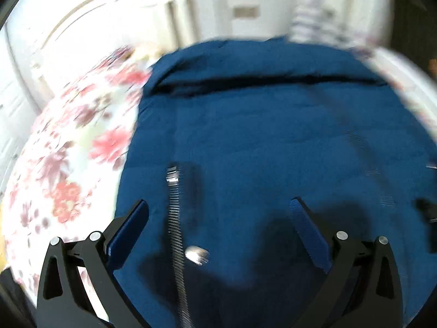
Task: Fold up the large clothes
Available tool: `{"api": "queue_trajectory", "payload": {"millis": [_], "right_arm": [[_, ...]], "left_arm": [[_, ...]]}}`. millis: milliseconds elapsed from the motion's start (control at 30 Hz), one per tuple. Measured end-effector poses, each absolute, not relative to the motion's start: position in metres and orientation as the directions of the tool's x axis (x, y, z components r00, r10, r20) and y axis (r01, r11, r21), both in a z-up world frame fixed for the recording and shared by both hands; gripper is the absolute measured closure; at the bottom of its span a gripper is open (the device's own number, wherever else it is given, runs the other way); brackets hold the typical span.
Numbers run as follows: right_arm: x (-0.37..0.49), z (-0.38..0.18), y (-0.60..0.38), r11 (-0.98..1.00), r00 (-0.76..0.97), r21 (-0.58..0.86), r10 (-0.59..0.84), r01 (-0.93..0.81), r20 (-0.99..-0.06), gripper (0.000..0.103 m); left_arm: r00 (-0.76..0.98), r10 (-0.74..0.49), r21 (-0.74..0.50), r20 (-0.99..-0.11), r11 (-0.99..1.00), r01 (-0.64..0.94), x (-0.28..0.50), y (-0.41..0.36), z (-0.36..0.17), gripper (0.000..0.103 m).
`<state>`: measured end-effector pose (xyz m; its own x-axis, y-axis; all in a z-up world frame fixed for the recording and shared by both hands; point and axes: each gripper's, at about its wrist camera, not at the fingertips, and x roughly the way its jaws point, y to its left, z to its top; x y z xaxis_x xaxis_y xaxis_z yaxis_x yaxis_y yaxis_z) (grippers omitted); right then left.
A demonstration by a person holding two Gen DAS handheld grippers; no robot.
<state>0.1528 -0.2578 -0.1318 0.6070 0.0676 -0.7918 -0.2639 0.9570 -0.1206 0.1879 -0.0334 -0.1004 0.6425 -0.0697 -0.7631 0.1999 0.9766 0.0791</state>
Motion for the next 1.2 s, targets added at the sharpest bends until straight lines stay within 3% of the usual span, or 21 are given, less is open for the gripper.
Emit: {"api": "queue_trajectory", "payload": {"millis": [67, 200, 300, 433, 533, 633, 1100, 1200], "right_arm": [[0.144, -0.136, -0.252, 0.948, 0.589, -0.114, 0.088, -0.297, -0.803, 0.003], [0.14, -0.15, -0.261, 0.956, 0.567, -0.066, 0.114, -0.288, -0.816, 0.003], [0.132, -0.143, -0.262, 0.954, 0.572, -0.099, 0.085, -0.283, -0.816, 0.003], [0.114, -0.138, -0.277, 0.962, 0.599, -0.117, 0.057, -0.247, -0.799, 0.003], [0.116, -0.153, -0.303, 0.975, 0.584, -0.029, 0.108, -0.22, -0.804, 0.002], [0.11, -0.151, -0.302, 0.975, 0.591, -0.056, 0.085, -0.216, -0.802, 0.003], [0.08, -0.148, -0.319, 0.982, 0.618, -0.073, 0.051, -0.173, -0.785, 0.003], [0.066, -0.134, -0.315, 0.979, 0.651, -0.092, 0.051, -0.184, -0.757, 0.003]], "left_arm": [[0.636, -0.123, 0.064, -0.762, 0.963, 0.262, 0.174, -0.047, -0.096, 0.005], [0.616, -0.025, 0.217, -0.787, 0.924, 0.314, 0.165, -0.074, -0.124, 0.004], [0.591, -0.079, 0.127, -0.803, 0.946, 0.299, 0.169, -0.06, -0.124, 0.004], [0.623, -0.017, 0.202, -0.782, 0.939, 0.279, 0.152, -0.055, -0.122, 0.004], [0.609, -0.063, 0.131, -0.79, 0.954, 0.268, 0.149, -0.039, -0.127, 0.004], [0.594, -0.096, 0.08, -0.799, 0.961, 0.264, 0.149, -0.031, -0.128, 0.004], [0.605, -0.083, 0.091, -0.792, 0.964, 0.251, 0.143, -0.031, -0.128, 0.004], [0.645, -0.1, 0.088, -0.757, 0.963, 0.254, 0.115, -0.029, -0.113, 0.005]]}}
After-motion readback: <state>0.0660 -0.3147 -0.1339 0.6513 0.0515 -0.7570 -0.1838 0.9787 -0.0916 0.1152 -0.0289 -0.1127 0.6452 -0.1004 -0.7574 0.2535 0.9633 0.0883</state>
